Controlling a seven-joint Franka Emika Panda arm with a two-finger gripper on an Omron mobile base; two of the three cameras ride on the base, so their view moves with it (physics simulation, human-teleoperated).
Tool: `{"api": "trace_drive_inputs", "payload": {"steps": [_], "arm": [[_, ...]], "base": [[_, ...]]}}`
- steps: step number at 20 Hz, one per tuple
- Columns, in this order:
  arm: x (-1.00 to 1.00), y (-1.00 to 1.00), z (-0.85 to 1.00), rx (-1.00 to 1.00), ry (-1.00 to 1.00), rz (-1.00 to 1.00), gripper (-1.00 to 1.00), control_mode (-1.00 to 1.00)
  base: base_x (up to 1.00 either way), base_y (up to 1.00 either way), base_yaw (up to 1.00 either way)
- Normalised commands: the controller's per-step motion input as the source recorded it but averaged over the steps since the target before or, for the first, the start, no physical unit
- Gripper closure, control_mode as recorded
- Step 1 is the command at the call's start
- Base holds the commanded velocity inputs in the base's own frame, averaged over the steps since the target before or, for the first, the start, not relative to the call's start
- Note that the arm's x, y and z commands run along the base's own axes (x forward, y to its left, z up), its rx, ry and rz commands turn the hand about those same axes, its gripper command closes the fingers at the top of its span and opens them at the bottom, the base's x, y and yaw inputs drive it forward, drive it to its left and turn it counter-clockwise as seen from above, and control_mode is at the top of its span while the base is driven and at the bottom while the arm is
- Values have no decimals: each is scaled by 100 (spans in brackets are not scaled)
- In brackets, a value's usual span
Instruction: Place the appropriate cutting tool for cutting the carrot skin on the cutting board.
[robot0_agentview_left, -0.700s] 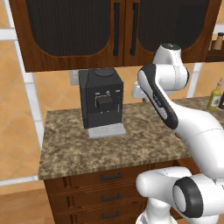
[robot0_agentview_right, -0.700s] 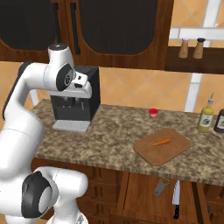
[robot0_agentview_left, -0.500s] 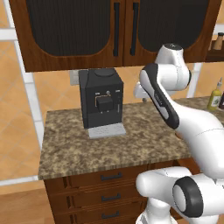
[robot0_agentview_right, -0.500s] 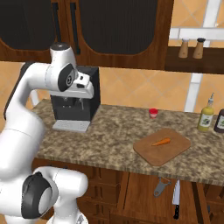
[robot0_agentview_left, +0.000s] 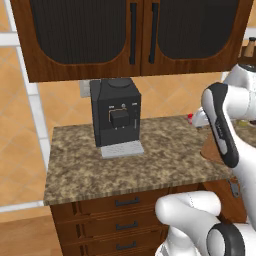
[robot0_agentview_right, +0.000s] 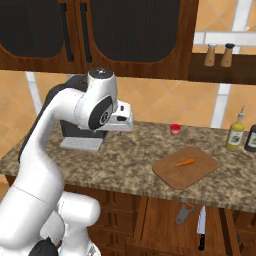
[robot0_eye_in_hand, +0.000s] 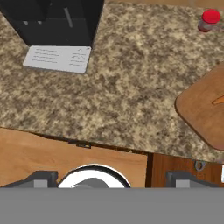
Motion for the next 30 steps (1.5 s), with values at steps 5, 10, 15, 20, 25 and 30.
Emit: {"api": "trace_drive_inputs", "payload": {"steps": [5, 10, 15, 20, 25, 30], "arm": [[-92, -100, -25, 0, 2, 0, -100, -100], [-88, -100, -35, 0, 8, 0, -100, -100], [-69, -100, -59, 9, 15, 0, -100, -100], [-15, -94, -51, 8, 13, -2, -100, -100], [53, -34, -68, 0, 27, 0, -100, -100], [48, -3, -78, 0, 26, 0, -100, -100]], "base": [[0, 0, 0], [0, 0, 0], [0, 0, 0], [0, 0, 0], [0, 0, 0], [0, 0, 0]]}}
